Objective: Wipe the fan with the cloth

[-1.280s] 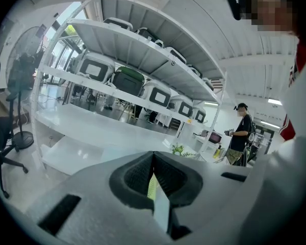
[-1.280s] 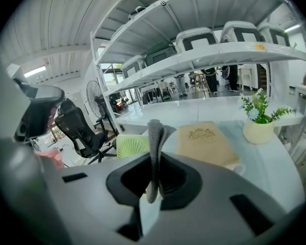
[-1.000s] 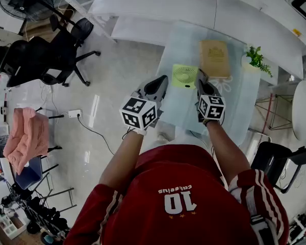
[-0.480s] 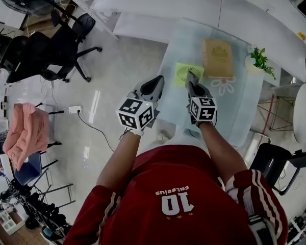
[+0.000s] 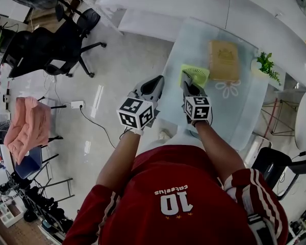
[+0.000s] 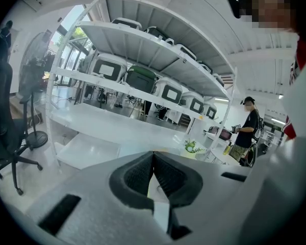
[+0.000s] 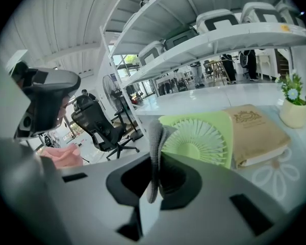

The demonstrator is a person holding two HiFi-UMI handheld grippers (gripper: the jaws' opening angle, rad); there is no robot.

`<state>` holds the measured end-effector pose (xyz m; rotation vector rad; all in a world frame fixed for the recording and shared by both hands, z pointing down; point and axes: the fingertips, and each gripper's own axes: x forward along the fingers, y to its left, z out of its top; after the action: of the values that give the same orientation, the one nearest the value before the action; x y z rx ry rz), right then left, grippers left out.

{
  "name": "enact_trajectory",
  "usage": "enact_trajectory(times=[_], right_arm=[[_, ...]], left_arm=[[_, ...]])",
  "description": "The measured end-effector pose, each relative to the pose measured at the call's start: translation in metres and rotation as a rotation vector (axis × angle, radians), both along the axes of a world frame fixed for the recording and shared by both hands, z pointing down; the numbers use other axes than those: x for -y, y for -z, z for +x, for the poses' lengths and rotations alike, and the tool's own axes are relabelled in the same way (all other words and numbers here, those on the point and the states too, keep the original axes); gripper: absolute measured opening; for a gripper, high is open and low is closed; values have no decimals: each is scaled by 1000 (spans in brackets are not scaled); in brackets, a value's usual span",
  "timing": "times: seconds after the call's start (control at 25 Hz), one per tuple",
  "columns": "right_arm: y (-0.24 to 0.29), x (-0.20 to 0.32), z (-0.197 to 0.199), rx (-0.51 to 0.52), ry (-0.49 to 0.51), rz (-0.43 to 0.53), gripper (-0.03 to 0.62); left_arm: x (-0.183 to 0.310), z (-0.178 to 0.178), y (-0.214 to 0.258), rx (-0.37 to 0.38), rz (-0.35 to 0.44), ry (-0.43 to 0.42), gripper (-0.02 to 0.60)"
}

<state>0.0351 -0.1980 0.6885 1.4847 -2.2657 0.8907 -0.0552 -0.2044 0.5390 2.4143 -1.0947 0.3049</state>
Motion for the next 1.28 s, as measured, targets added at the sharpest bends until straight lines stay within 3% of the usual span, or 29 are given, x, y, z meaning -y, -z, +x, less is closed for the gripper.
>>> enact_trajectory(times=[1.28], right_arm=[[-18, 14, 4, -5, -31, -25, 21]], left_arm=[[6, 4, -12, 17, -26, 8, -2]])
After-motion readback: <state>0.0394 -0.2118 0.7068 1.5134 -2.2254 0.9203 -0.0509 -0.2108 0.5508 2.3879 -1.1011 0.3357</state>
